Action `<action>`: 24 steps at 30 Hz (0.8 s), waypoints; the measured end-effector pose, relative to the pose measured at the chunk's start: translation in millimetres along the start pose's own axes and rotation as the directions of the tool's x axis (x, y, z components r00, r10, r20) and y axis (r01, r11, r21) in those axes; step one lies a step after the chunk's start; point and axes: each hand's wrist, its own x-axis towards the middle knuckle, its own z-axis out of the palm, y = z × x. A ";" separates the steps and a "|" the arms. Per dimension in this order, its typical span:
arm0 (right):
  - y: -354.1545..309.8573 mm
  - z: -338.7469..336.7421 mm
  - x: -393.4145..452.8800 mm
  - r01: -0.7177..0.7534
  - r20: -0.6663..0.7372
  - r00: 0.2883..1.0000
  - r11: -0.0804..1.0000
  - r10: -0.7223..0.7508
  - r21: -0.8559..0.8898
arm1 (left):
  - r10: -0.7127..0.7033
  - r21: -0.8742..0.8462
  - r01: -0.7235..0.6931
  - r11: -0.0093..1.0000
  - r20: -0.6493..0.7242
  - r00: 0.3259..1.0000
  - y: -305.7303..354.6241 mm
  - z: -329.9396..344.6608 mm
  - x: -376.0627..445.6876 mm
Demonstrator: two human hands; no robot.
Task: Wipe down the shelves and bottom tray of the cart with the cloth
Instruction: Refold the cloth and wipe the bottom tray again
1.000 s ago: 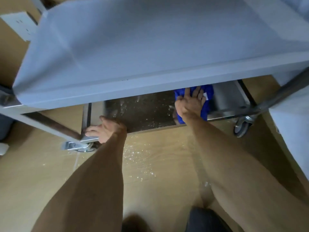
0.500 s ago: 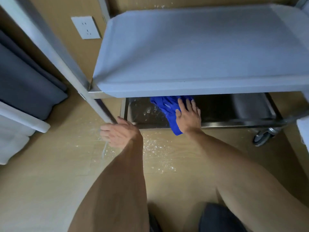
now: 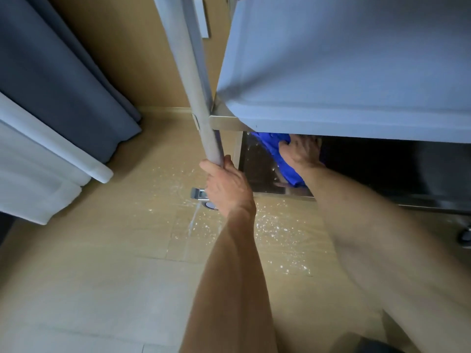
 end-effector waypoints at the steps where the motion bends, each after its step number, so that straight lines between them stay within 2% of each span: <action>1: -16.7 5.8 -4.1 0.085 0.010 0.996 0.996 -0.085 -0.004 | 0.000 -0.003 0.000 1.000 0.002 1.000 0.0 -0.1 0.0; 4: -48.1 17.6 -39.4 0.303 0.043 0.952 0.953 -0.303 0.004 | -0.002 -0.004 0.003 1.000 0.031 1.000 0.7 -3.9 -0.1; 7: -41.4 23.1 -85.5 0.365 0.053 0.928 0.929 -0.368 0.056 | -0.020 0.014 0.019 1.000 0.073 0.997 2.9 -11.4 -1.3; 10: -11.8 25.2 -125.4 0.396 -0.018 0.918 0.918 -0.396 -0.011 | -0.009 0.013 0.008 1.000 0.080 0.997 4.3 -16.0 -5.5; 12: 10.4 22.1 -129.7 0.335 -0.053 0.939 0.938 -0.340 -0.085 | 0.001 0.026 -0.004 1.000 0.090 0.996 3.1 -16.0 -7.1; 16: 59.8 -1.5 -101.1 0.030 -0.153 0.987 0.985 -0.056 -0.167 | -0.003 0.099 -0.005 0.995 0.083 0.997 2.6 -17.1 -6.2; 19: 75.4 -17.6 -62.2 -0.182 -0.078 0.981 0.978 0.175 -0.101 | 0.022 0.133 -0.036 0.990 0.108 0.994 1.0 -21.3 -3.9; 22: 43.4 -12.7 -25.0 -0.236 -0.027 0.972 0.970 0.235 -0.065 | 0.088 0.168 -0.103 0.980 0.093 0.992 -5.9 -16.2 -1.4; 24: -0.6 0.4 -4.4 -0.157 -0.050 0.987 0.986 0.154 -0.063 | 0.100 0.133 -0.109 0.985 0.067 0.993 -10.2 -7.7 1.3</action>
